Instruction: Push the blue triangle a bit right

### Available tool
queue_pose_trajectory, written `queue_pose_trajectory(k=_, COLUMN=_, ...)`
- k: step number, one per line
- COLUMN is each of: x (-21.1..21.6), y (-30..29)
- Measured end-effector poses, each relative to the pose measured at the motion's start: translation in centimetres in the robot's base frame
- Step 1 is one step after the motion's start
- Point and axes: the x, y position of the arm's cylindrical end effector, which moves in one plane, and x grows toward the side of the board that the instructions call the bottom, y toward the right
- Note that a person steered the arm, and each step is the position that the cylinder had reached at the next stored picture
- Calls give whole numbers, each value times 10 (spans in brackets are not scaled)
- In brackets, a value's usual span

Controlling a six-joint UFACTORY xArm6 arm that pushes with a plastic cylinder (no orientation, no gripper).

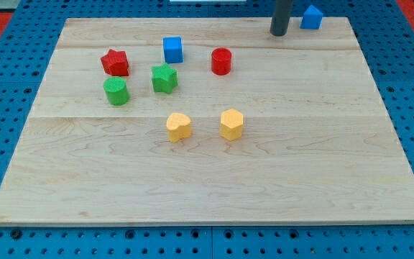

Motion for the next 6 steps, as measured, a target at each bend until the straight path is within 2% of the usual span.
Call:
queue_pose_trajectory(k=1, x=-23, y=3)
queue_pose_trajectory(k=3, x=-26, y=45)
queue_pose_trajectory(k=6, x=-26, y=72)
